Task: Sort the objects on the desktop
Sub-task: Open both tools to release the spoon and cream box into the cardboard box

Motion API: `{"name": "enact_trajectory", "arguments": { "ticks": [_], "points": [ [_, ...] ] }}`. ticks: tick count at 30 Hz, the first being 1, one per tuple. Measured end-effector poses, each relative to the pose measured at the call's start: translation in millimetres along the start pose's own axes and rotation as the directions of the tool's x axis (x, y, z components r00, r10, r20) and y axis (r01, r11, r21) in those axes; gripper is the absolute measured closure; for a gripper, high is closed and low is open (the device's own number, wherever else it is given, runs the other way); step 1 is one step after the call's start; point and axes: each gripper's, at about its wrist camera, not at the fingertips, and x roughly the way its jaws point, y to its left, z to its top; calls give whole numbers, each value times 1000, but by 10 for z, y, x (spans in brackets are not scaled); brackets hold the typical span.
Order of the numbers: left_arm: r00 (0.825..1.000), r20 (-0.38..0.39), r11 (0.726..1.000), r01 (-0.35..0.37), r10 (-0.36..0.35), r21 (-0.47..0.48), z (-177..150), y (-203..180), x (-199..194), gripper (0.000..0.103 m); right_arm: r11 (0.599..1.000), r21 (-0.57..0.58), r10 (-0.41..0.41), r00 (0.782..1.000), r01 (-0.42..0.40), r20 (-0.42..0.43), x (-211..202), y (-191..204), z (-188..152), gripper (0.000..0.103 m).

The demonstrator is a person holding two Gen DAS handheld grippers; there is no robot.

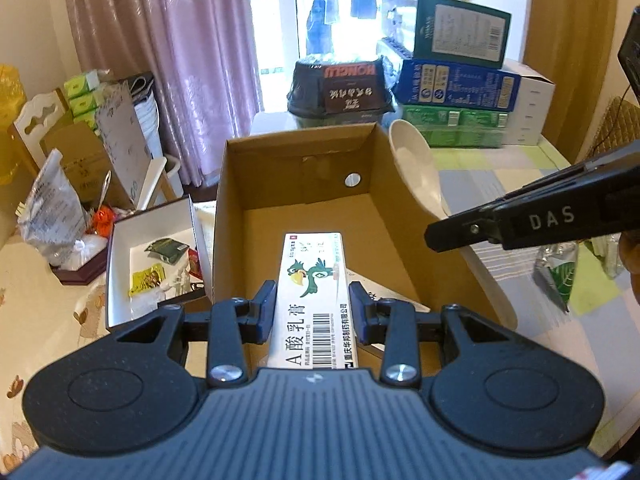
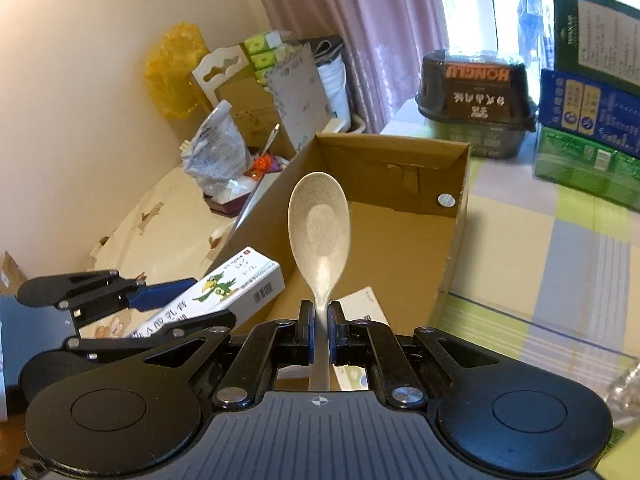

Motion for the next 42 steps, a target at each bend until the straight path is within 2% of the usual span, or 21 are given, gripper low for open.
{"name": "enact_trajectory", "arguments": {
  "ticks": [10, 21, 24, 26, 33, 34, 36, 38, 42],
  "points": [
    [999, -24, 999, 31, -32, -29, -116, 97, 340, 70, 1000, 6, -19, 1000, 19, -24, 349, -85, 19, 100],
    [1000, -18, 1000, 12, -13, -22, -166, 106, 283, 70, 1000, 24, -1, 999, 1, -36, 452, -128, -33, 98],
    [1000, -13, 1000, 6, -7, -18, -178, 99, 224, 69, 999, 32, -2, 1000, 3, -18, 401, -162, -32, 89],
    [1000, -9, 1000, 4, -4, -22, -181, 93, 173, 69, 999, 36, -13, 1000, 13, -6, 338, -172, -48, 74],
    [1000, 16, 999, 6, -5, -38, -197, -9, -76, 63, 998, 41, -51, 998, 49, 33, -73, -252, -188, 68],
    [1000, 20, 999, 7, -6, -41, -198, -35, -129, 63, 998, 39, -60, 997, 58, 38, -141, -260, -221, 64],
    [1000, 28, 999, 11, -10, -39, -197, -97, -224, 61, 995, 39, -90, 995, 88, 46, -302, -288, -298, 50],
    [999, 39, 999, 19, -17, -37, -196, -178, -334, 59, 993, 42, -115, 991, 112, 67, -475, -310, -373, 33],
    [998, 58, 999, 39, -37, -20, -197, -369, -530, 53, 987, 38, -160, 982, 157, 99, -830, -368, -550, 25]
  ]
}}
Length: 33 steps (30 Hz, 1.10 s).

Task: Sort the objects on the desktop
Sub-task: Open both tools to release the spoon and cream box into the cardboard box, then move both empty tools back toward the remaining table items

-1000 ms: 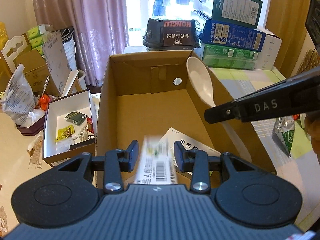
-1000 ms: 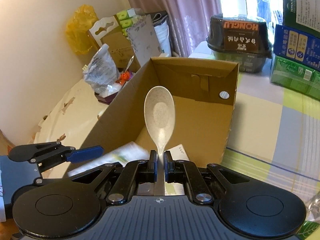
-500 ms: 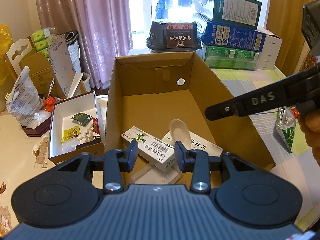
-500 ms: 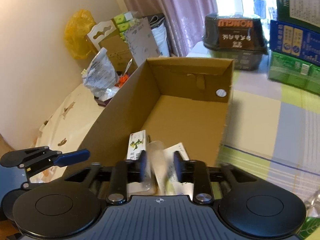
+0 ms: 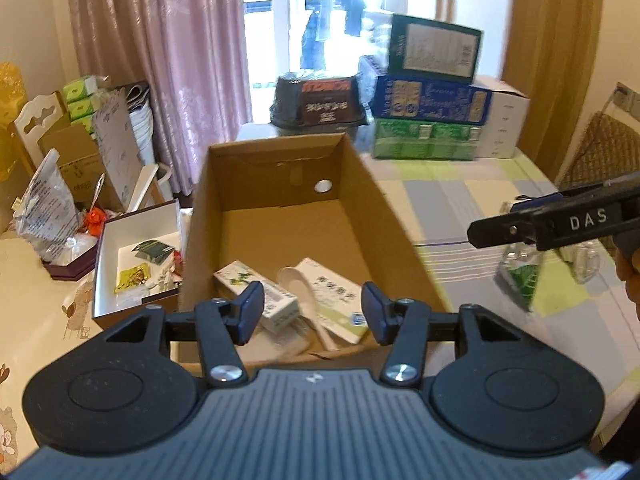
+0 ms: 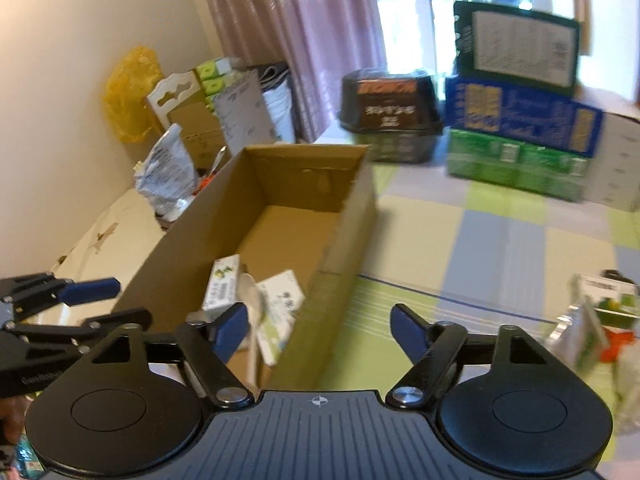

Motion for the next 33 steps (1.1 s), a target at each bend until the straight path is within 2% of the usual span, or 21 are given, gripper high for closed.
{"name": "enact_trajectory", "arguments": {
  "ticks": [4, 6, 8, 13, 17, 20, 25, 33],
  "points": [
    [999, 10, 999, 32, -32, 27, -4, -268, -128, 49, 999, 1, -32, 999, 32, -2, -270, -136, -157, 16],
    [999, 19, 998, 50, -51, 40, -7, -425, -188, 42, 999, 5, -50, 999, 50, 0, -399, -216, -239, 13],
    [997, 31, 996, 71, -72, 55, -15, -575, -240, 30, 998, 9, -69, 998, 69, 0, -508, -303, -330, 10],
    [991, 38, 990, 126, -128, 66, -43, -908, -267, 19, 993, 24, -113, 994, 113, 4, -762, -557, -550, 2],
    [987, 28, 984, 154, -157, 85, -99, -1143, -255, 8, 987, 26, -160, 987, 160, 1, -936, -776, -783, 2],
    [985, 16, 979, 167, -170, 120, -160, -1321, -250, 2, 977, 77, -197, 980, 197, -10, -1090, -1047, -1023, 2],
    [981, -25, 965, 194, -193, 178, -298, -1566, -163, 2, 944, 227, -235, 971, 239, -44, -1338, -1547, -1393, 2],
    [968, -89, 934, 250, -235, 256, -357, -1942, 44, 2, 908, 302, -290, 956, 290, -45, -1699, -1938, -1695, 2]
  ]
}}
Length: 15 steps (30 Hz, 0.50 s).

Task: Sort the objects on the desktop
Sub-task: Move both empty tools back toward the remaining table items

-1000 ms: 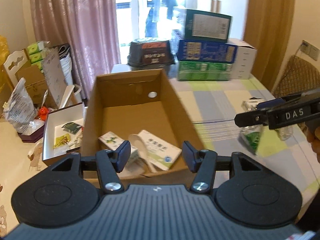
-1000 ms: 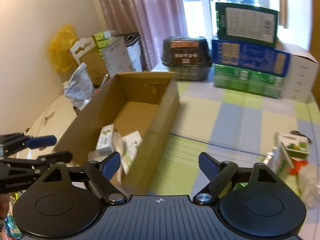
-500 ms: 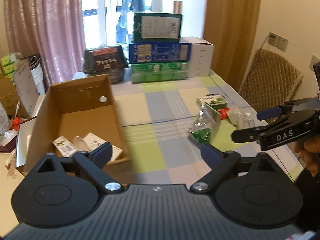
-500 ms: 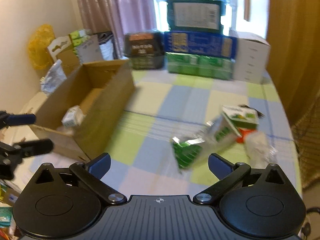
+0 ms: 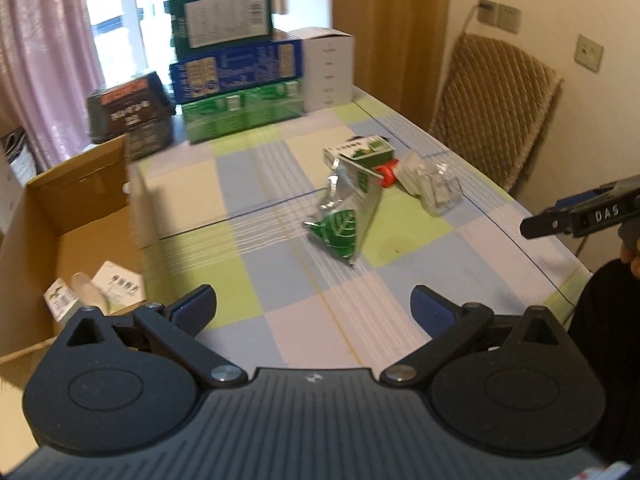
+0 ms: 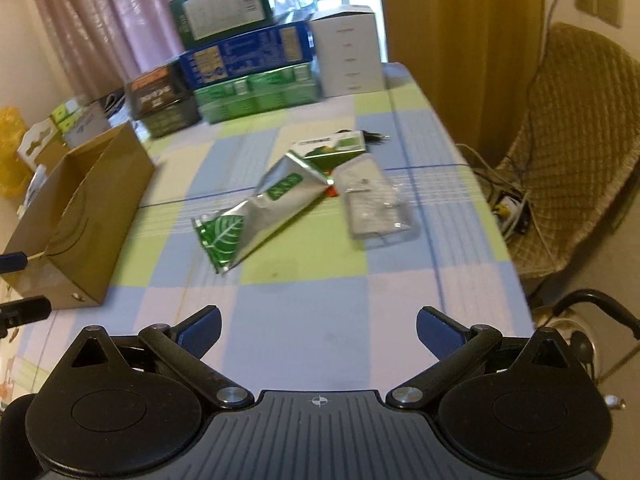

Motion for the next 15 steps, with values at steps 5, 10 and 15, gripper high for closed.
{"name": "enact_trajectory", "arguments": {
  "ticks": [5, 10, 15],
  "points": [
    [999, -29, 998, 27, -26, 51, 110, -114, 176, 2, 1000, -14, -4, 1000, 4, -1, 5, -130, 23, 2],
    [997, -63, 996, 45, -40, 83, 197, -165, 352, 2, 999, -48, -12, 1000, 11, -9, 94, -199, 76, 2],
    [994, -93, 992, 64, -54, 108, 268, -218, 549, 2, 998, -62, -21, 1000, 20, -16, 228, -300, 133, 2]
  ]
}}
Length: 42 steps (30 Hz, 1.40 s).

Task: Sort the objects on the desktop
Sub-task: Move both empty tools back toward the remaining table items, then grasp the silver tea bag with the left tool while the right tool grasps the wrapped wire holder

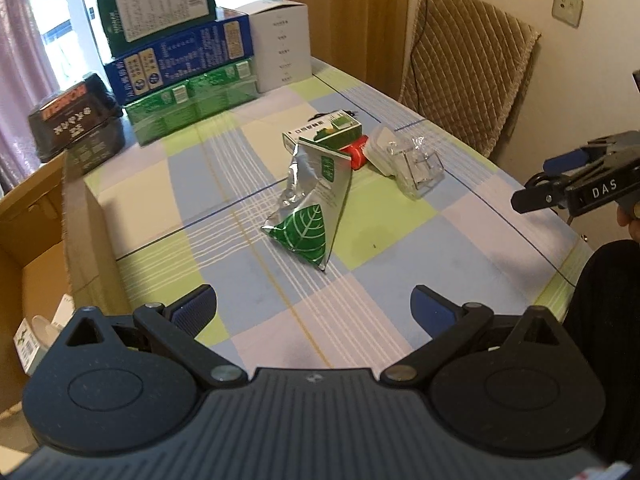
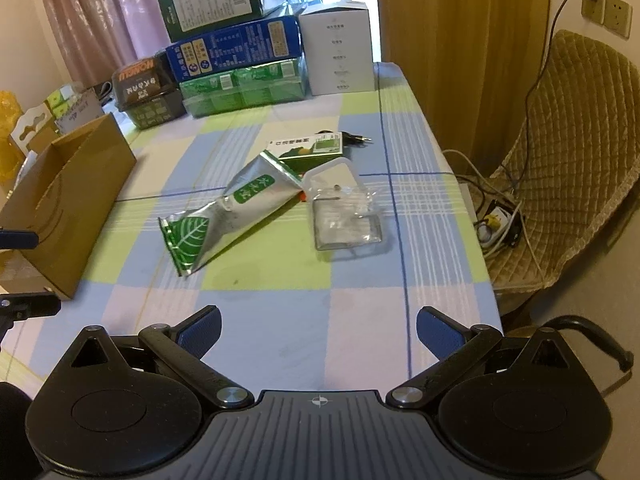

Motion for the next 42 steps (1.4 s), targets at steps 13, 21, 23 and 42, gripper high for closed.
{"name": "enact_trajectory", "arguments": {
  "ticks": [13, 21, 23, 42],
  "points": [
    [998, -62, 993, 22, -15, 119, 434, -27, 584, 1, 999, -50, 19, 1000, -19, -2, 426, -228, 225, 2],
    [994, -106, 986, 46, -28, 161, 745, 77, 1059, 1, 993, -119, 18, 999, -24, -50, 807, -258, 440, 2],
    [992, -121, 985, 57, -37, 162, 782, 94, 1176, 2, 991, -129, 17, 998, -24, -60, 911, -271, 497, 2],
    [978, -197, 978, 111, -76, 175, 968, 224, 1954, 2, 994, -110, -7, 997, -2, -77, 1623, -328, 671, 3]
  ]
}}
